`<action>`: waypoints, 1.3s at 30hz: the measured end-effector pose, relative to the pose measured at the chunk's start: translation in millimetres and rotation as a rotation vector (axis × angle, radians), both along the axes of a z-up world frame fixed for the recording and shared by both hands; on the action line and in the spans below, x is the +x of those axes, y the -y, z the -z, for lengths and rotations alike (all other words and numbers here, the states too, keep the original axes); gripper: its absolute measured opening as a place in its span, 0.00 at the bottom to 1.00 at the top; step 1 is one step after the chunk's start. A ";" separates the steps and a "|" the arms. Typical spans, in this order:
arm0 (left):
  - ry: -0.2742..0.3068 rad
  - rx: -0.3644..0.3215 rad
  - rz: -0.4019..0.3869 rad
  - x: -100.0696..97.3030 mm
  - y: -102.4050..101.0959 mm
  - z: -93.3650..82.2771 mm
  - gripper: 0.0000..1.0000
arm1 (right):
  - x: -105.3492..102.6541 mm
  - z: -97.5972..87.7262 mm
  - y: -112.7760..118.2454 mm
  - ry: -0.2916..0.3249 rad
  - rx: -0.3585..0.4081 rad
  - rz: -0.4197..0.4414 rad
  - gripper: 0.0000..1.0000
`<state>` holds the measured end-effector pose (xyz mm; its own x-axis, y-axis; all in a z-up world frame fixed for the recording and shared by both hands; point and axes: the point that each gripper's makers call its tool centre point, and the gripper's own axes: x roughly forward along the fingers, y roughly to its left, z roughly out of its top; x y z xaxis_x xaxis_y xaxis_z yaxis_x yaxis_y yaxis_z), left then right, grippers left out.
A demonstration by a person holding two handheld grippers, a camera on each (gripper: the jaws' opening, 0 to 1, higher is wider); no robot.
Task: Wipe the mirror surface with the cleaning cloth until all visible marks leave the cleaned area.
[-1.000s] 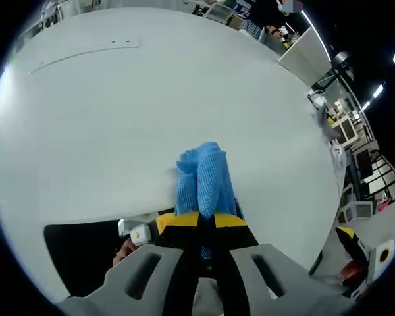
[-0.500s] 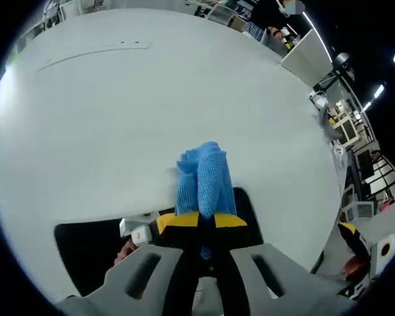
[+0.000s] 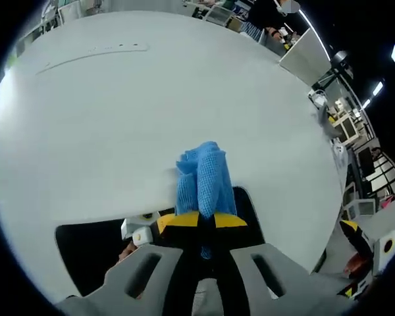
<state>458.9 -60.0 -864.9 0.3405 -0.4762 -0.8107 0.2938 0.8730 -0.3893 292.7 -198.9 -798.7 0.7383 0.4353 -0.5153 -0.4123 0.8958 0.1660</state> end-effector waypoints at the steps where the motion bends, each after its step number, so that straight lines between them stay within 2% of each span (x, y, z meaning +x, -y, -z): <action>1: -0.011 0.000 -0.004 -1.8 -0.2 0.3 0.02 | -0.1 -0.5 -0.3 0.000 0.001 0.001 0.97; 6: -0.008 0.014 0.007 -8.6 -1.1 -0.2 0.02 | 0.0 -0.9 -0.2 0.003 0.001 -0.001 0.97; 14: -0.012 -0.004 0.001 -19.3 -3.8 0.1 0.02 | -0.1 -0.8 -0.6 0.003 -0.001 -0.003 0.97; 39: 0.002 -0.049 0.044 -79.5 -11.1 0.3 0.02 | -1.1 0.1 -1.0 0.003 -0.014 -0.010 0.96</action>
<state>379.4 -48.9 -865.2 0.3195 -0.5300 -0.7855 0.3324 0.8389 -0.4309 291.7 -197.9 -798.8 0.7350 0.4359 -0.5193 -0.4221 0.8936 0.1527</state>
